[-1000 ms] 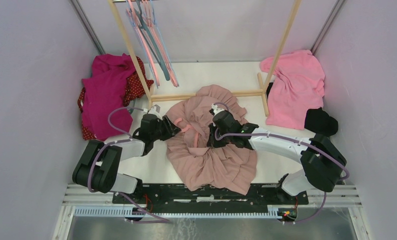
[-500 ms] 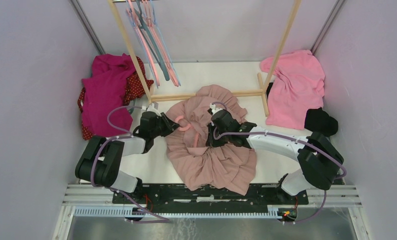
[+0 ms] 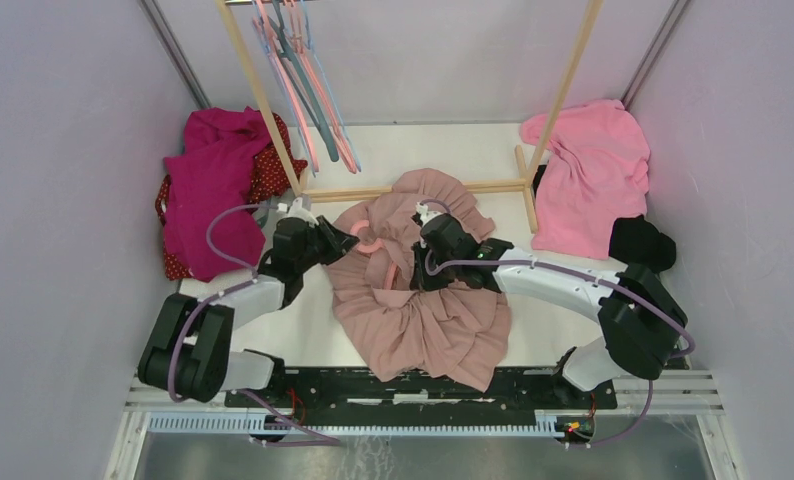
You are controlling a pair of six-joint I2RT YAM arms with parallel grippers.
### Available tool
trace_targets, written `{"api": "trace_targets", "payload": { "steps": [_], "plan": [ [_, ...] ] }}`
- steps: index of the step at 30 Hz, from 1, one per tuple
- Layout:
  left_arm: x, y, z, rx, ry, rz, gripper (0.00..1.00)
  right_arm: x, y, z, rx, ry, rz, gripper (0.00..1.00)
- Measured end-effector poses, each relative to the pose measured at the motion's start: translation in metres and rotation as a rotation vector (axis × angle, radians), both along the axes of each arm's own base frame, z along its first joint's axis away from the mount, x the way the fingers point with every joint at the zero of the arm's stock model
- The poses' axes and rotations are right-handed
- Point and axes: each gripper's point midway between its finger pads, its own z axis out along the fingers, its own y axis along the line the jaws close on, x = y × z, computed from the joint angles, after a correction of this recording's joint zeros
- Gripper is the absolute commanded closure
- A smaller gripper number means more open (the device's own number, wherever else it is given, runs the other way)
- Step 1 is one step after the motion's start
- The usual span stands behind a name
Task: Place the skirt on the hanger
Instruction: Hang the skirt on the hanger.
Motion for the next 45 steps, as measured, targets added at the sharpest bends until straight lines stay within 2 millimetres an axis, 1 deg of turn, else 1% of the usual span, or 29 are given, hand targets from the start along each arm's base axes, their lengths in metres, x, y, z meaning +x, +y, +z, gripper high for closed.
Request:
{"api": "trace_targets", "payload": {
  "steps": [5, 9, 11, 16, 19, 22, 25, 29, 32, 36, 37, 38, 40, 43, 45],
  "plan": [
    [-0.009, -0.005, 0.045, -0.033, -0.087, -0.016, 0.97, 0.007, 0.008, 0.021, 0.017, -0.023, 0.007, 0.99],
    [-0.021, -0.017, 0.082, -0.052, -0.143, -0.057, 0.97, 0.015, 0.016, 0.045, 0.041, -0.05, 0.01, 0.99],
    [-0.027, -0.021, 0.098, -0.059, -0.162, -0.068, 0.97, 0.02, 0.021, 0.058, 0.048, -0.067, 0.011, 0.99],
    [-0.039, -0.021, 0.129, -0.06, -0.192, -0.068, 0.97, 0.035, 0.03, 0.098, 0.066, -0.13, 0.008, 0.99],
    [-0.044, -0.021, 0.152, -0.062, -0.21, -0.069, 0.97, 0.045, 0.032, 0.124, 0.071, -0.182, -0.004, 0.99],
    [-0.048, -0.025, 0.18, -0.066, -0.23, -0.076, 0.97, 0.051, 0.03, 0.137, 0.064, -0.216, -0.017, 0.99],
    [-0.053, -0.032, 0.203, -0.074, -0.247, -0.099, 0.97, 0.05, 0.022, 0.138, 0.044, -0.226, -0.026, 0.99],
    [-0.066, -0.047, 0.218, -0.067, -0.253, -0.156, 0.97, 0.043, 0.01, 0.128, 0.022, -0.219, -0.031, 0.99],
    [-0.077, -0.06, 0.221, -0.046, -0.241, -0.203, 0.97, 0.039, 0.006, 0.12, 0.005, -0.204, -0.028, 0.99],
    [-0.086, -0.068, 0.223, -0.011, -0.228, -0.227, 0.97, 0.035, 0.003, 0.117, -0.01, -0.192, -0.021, 0.98],
    [-0.088, -0.069, 0.225, -0.005, -0.226, -0.232, 0.97, 0.034, 0.002, 0.118, -0.009, -0.193, -0.02, 0.94],
    [-0.089, -0.07, 0.226, 0.002, -0.222, -0.233, 0.97, 0.033, 0.001, 0.12, -0.007, -0.195, -0.018, 0.87],
    [-0.09, -0.072, 0.23, 0.009, -0.221, -0.238, 0.97, 0.031, -0.001, 0.125, 0.0, -0.201, -0.016, 0.8],
    [-0.092, -0.077, 0.235, 0.017, -0.22, -0.25, 0.97, 0.028, -0.006, 0.135, 0.012, -0.219, -0.008, 0.66],
    [-0.094, -0.08, 0.236, 0.03, -0.214, -0.262, 0.97, 0.025, -0.008, 0.142, 0.022, -0.231, -0.003, 0.61]
  ]
}}
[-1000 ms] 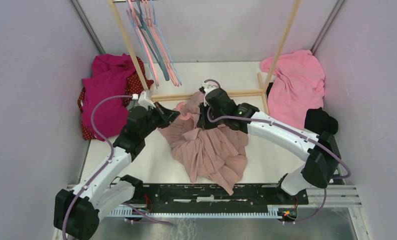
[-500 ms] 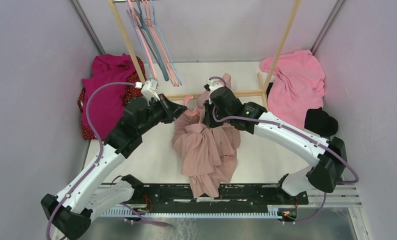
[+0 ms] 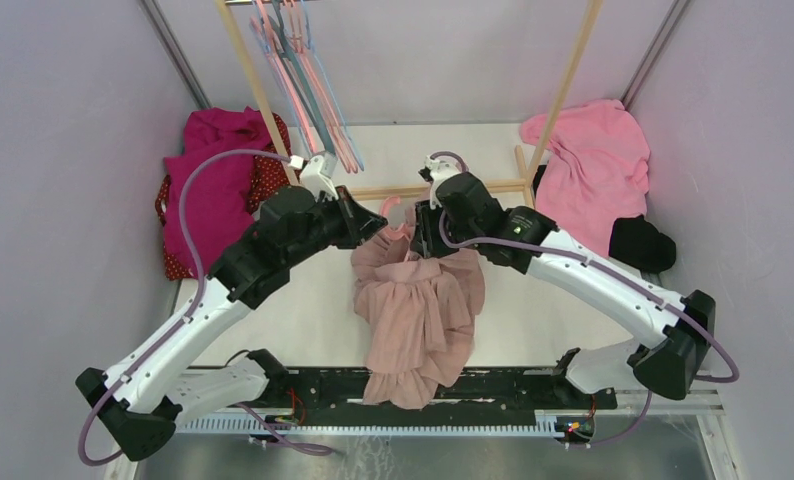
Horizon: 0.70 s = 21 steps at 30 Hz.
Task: Place the skirt on the hanger
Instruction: Hang the skirt on the hanger.
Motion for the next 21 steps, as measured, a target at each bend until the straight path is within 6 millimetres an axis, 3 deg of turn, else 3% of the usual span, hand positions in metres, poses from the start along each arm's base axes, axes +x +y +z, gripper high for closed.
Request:
{"api": "trace_targets", "payload": {
  "steps": [3, 10, 17, 21],
  "plan": [
    [-0.003, -0.006, 0.004, 0.017, 0.01, -0.02, 0.97, -0.006, -0.006, 0.015, 0.009, -0.02, 0.013, 0.54],
    [0.002, -0.021, 0.014, 0.055, 0.019, -0.048, 0.97, -0.016, -0.022, 0.053, 0.014, -0.1, 0.042, 0.54],
    [0.02, -0.045, 0.042, 0.119, -0.002, -0.059, 0.97, -0.044, -0.027, 0.061, -0.099, -0.195, 0.091, 0.52],
    [0.032, -0.059, 0.064, 0.145, -0.026, -0.06, 0.97, -0.047, -0.029, 0.063, -0.135, -0.236, 0.083, 0.51]
  ]
}}
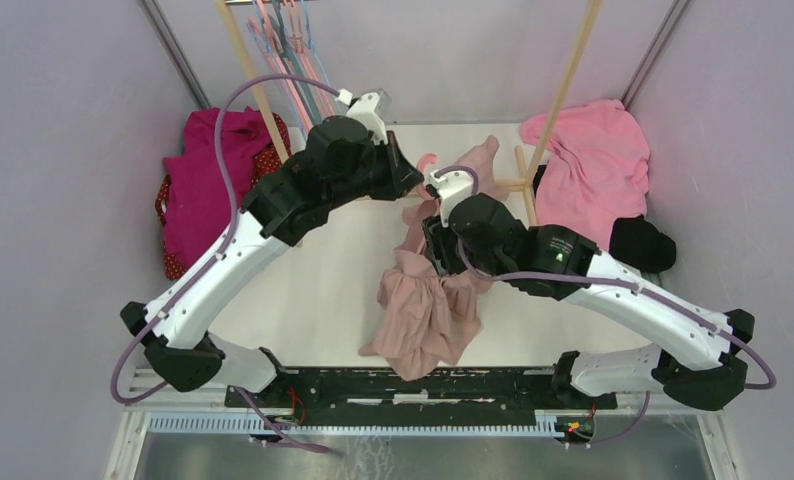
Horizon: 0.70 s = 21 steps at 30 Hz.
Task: Place the skirt on the hanger
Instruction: Hang the skirt on the hanger.
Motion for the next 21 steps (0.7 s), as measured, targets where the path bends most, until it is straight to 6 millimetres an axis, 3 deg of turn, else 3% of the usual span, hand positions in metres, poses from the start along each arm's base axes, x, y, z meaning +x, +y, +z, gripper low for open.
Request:
{"api": "trace_targets", "payload": {
  "steps": [4, 8, 13, 21],
  "plan": [
    [0.012, -0.01, 0.022, 0.017, -0.034, 0.012, 0.97, 0.01, -0.01, 0.008, -0.008, -0.051, -0.064, 0.49],
    [0.024, -0.014, 0.035, 0.039, -0.049, 0.04, 0.97, 0.024, -0.02, 0.03, 0.005, -0.122, -0.146, 0.47],
    [0.03, -0.014, 0.034, 0.074, -0.05, 0.081, 0.97, 0.039, -0.021, 0.052, 0.049, -0.189, -0.229, 0.46],
    [0.032, -0.006, 0.022, 0.133, -0.041, 0.135, 0.97, 0.054, 0.0, 0.038, 0.044, -0.169, -0.282, 0.49]
  ]
}}
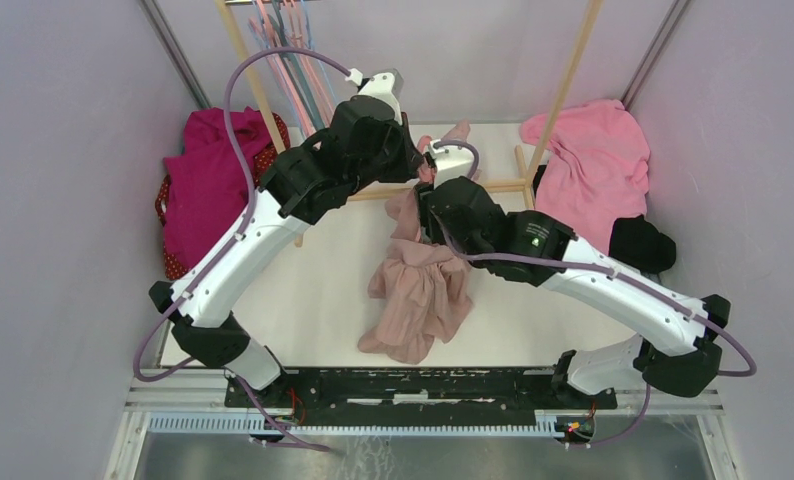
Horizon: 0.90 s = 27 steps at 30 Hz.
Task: Place the skirt on the hanger
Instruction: Hang the skirt on the hanger.
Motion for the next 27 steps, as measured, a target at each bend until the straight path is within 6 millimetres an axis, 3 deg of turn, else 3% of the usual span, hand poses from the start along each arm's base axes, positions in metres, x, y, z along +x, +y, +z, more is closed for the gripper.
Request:
{"api": "trace_targets", "payload": {
  "steps": [17, 27],
  "plan": [
    [0.006, 0.005, -0.009, 0.018, 0.003, 0.061, 0.97, 0.006, 0.021, -0.039, 0.014, 0.056, -0.054, 0.52],
    [0.006, 0.006, -0.017, 0.036, 0.016, 0.064, 0.97, 0.012, 0.012, -0.048, -0.021, 0.031, -0.114, 0.61]
  ]
}}
